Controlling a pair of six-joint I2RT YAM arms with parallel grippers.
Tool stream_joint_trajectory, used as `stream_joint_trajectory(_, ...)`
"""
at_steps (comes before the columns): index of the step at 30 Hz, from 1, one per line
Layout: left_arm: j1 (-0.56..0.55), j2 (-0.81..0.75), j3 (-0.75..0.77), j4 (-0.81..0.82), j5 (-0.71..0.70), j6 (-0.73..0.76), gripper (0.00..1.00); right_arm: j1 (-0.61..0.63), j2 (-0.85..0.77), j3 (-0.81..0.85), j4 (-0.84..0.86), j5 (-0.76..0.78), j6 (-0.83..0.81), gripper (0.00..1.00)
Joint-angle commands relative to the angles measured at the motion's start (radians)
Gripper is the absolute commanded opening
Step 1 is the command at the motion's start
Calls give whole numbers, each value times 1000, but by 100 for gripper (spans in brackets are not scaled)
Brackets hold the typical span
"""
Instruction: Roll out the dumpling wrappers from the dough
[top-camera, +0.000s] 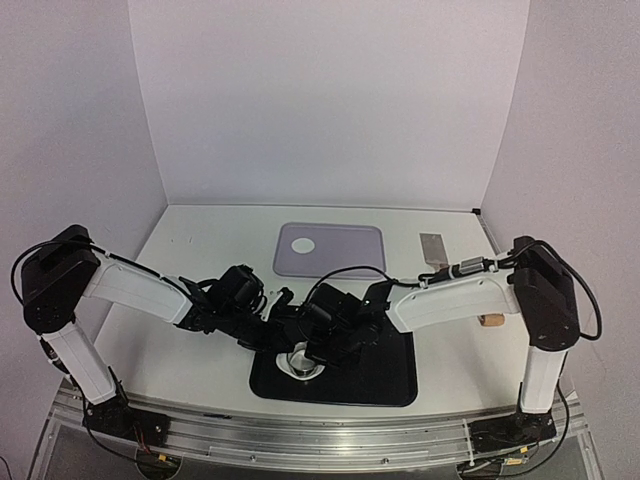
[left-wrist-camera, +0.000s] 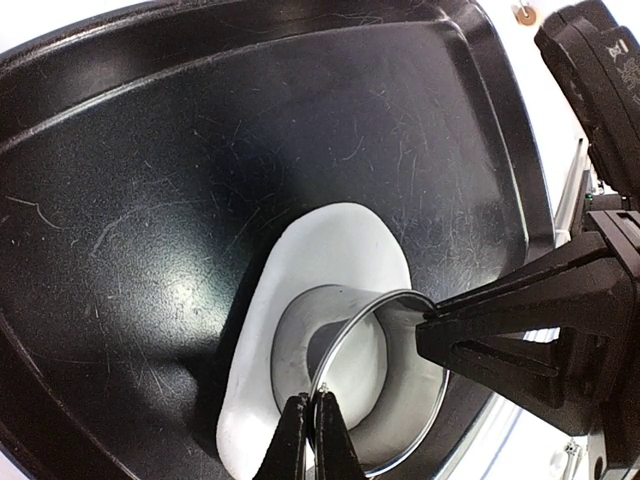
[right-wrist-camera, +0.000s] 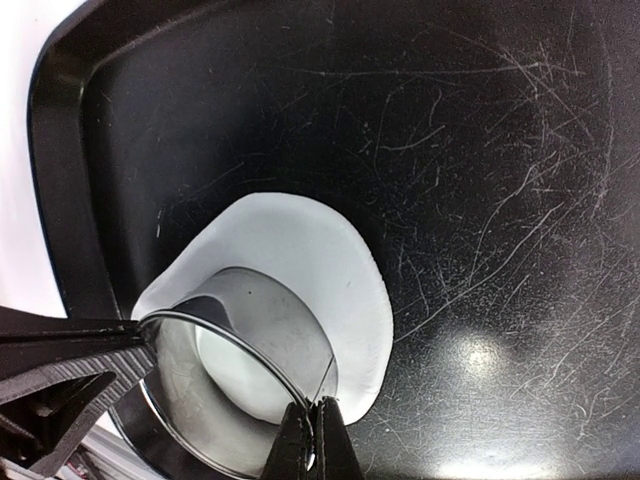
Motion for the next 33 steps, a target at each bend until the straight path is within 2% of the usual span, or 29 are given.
stream_joint_trajectory(1, -42, 125, -97, -265, -54, 46, 0, -29, 165, 81, -23, 63, -87, 0)
stream_joint_trajectory(3, -38, 118, -96, -284, -55, 53, 0, -36, 181, 85, -24, 51, -71, 0)
stream_joint_trajectory(6, -54, 69, -89, -294, -4, 76, 0, -57, 101, -38, -24, 88, -35, 0)
stream_joint_trajectory(8, -119, 36, -62, -285, 32, 104, 0, -78, 34, -141, -26, 127, -36, 0)
stream_joint_trajectory(10, -172, 36, -44, -253, 60, 115, 0, -102, 36, -167, -37, 130, -72, 0)
stream_joint_trajectory(13, -179, 74, -56, -229, 67, 92, 0, -115, 119, -54, -52, 95, -141, 0)
stream_joint_trajectory(17, -88, 90, -100, -226, 48, 62, 0, -93, 197, 126, -61, 62, -165, 0)
stream_joint_trajectory(20, -39, 82, -114, -227, 20, 61, 0, -65, 212, 192, -62, 45, -171, 0)
stream_joint_trajectory(24, -34, 73, -85, -248, -2, 103, 0, -70, 167, 101, -61, 56, -123, 0)
stream_joint_trajectory(27, -86, 30, -43, -269, 5, 142, 0, -98, 127, -4, -60, 84, -111, 0)
stream_joint_trajectory(30, -98, 21, -64, -260, 18, 91, 0, -96, 176, 52, -62, 59, -141, 0)
stream_joint_trajectory(33, -15, 52, -100, -260, -22, 102, 0, -63, 277, 192, -63, 16, -153, 0)
